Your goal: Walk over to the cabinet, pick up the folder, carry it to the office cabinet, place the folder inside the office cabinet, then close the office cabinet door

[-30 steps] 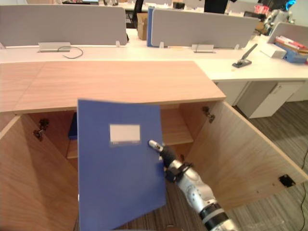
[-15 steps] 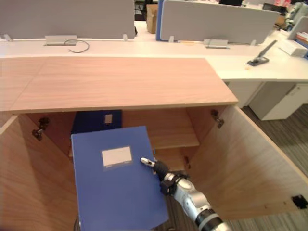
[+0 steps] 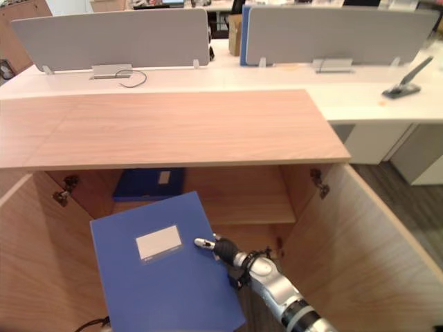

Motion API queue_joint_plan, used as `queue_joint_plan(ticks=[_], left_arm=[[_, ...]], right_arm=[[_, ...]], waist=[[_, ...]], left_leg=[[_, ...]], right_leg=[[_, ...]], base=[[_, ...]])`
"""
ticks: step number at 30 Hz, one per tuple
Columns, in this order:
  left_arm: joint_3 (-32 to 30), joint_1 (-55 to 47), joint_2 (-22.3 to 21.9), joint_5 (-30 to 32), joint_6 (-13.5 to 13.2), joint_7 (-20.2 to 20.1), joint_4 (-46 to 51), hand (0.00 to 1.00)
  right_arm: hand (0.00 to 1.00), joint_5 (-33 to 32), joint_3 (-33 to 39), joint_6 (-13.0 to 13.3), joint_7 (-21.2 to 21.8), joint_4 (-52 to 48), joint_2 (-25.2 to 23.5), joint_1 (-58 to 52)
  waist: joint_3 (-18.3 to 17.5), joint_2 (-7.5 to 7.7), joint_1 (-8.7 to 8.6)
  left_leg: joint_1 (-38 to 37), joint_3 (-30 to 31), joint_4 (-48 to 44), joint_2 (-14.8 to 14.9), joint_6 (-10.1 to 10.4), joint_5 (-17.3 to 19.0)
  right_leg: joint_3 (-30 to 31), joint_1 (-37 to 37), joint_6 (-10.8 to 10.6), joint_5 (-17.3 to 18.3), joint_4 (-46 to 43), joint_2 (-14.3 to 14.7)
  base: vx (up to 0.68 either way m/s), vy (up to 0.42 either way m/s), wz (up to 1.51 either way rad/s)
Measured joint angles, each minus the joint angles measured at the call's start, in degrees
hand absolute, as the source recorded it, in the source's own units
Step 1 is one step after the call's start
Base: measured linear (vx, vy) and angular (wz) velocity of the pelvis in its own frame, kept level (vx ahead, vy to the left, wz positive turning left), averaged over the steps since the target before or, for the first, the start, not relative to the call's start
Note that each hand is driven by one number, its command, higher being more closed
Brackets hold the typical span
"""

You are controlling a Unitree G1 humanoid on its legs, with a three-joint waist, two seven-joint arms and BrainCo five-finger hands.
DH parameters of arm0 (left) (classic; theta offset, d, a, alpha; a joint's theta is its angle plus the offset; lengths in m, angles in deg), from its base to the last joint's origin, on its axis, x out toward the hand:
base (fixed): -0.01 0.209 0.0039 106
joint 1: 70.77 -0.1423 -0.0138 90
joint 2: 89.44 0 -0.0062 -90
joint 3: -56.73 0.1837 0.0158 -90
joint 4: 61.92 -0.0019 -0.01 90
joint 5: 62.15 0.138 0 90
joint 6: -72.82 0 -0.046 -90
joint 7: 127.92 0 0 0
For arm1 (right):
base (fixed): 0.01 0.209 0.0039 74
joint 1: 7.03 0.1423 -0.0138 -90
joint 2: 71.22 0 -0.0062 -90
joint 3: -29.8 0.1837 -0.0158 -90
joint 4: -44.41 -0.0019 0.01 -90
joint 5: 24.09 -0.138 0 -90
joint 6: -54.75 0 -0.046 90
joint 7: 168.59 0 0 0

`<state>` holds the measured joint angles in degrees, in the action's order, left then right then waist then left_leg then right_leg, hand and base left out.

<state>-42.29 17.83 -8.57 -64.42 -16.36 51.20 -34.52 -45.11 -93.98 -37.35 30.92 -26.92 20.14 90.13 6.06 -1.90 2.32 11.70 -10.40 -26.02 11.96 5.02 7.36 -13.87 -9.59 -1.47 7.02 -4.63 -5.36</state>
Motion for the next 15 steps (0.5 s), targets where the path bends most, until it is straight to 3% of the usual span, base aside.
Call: queue_joint_plan(ticks=[1, 2, 4, 7, 10, 15], left_arm=[[-0.04, -1.14, -1.01, 0.01, -0.17, -0.03, -0.32, 0.00], [-0.11, -1.54, -1.17, -0.04, -0.20, -0.10, -0.56, 0.00], [-0.31, -1.84, 0.18, -0.30, -0.19, -0.28, -1.16, 0.00], [-0.47, -3.18, -0.10, -1.77, -0.20, -0.55, -1.19, 0.00], [-1.28, -3.63, -0.35, -2.87, -0.18, -0.63, -1.19, 0.00], [-1.28, -3.74, -0.41, -4.51, -0.24, -0.58, -0.93, 0.00]], right_arm=[[1.00, 0.38, 0.30, 0.00, 0.04, 1.35, 0.08, -0.04], [1.00, 1.17, 0.76, 0.01, 0.05, 2.60, -0.37, -0.10], [1.00, 4.05, 3.23, -0.07, -0.52, 6.51, -3.24, -0.38], [1.00, 5.85, 6.40, 0.02, -1.30, 9.59, -4.35, -1.05], [1.00, 6.69, 9.62, -0.10, -3.52, 16.49, -6.85, -1.14], [1.00, 6.38, 10.23, -0.14, -6.23, 19.81, -7.51, -1.28]], waist=[[-0.52, -2.24, 0.27], [-0.71, -2.83, 0.27], [-0.37, 0.08, 0.19], [-0.58, 0.22, 0.23], [-0.53, 0.17, 0.40], [-0.54, 0.13, 0.16]], left_leg=[[-1.01, 1.19, 7.17, -1.81, 0.09, -6.65], [-1.78, 0.56, 9.03, -1.78, -2.11, -6.24], [-5.43, 0.21, 16.71, -5.36, -2.19, -9.95], [-10.58, 0.18, 29.54, -8.46, -3.27, -15.99], [-10.58, 0.37, 31.13, -9.18, -3.30, -16.79], [-10.60, 0.31, 31.41, -8.68, -3.27, -16.80]], right_leg=[[0.91, 0.33, -0.44, -0.08, 0.16, 1.26], [1.24, 0.28, -0.87, 0.09, 0.27, 1.64], [1.20, 0.70, -2.11, 0.84, -0.11, -0.86], [0.82, 1.24, -3.17, 1.54, -0.28, -2.78], [0.64, 2.03, -3.45, 1.75, -0.67, -3.08], [0.76, 2.04, -3.61, 1.97, -0.50, -2.63]], base=[[0.07, 0.161, -0.33], [0.11, 0.168, -0.10], [0.12, 0.088, 0.16], [0.11, 0.058, 0.16], [0.05, 0.045, 0.04], [0.01, -0.014, -0.01]])
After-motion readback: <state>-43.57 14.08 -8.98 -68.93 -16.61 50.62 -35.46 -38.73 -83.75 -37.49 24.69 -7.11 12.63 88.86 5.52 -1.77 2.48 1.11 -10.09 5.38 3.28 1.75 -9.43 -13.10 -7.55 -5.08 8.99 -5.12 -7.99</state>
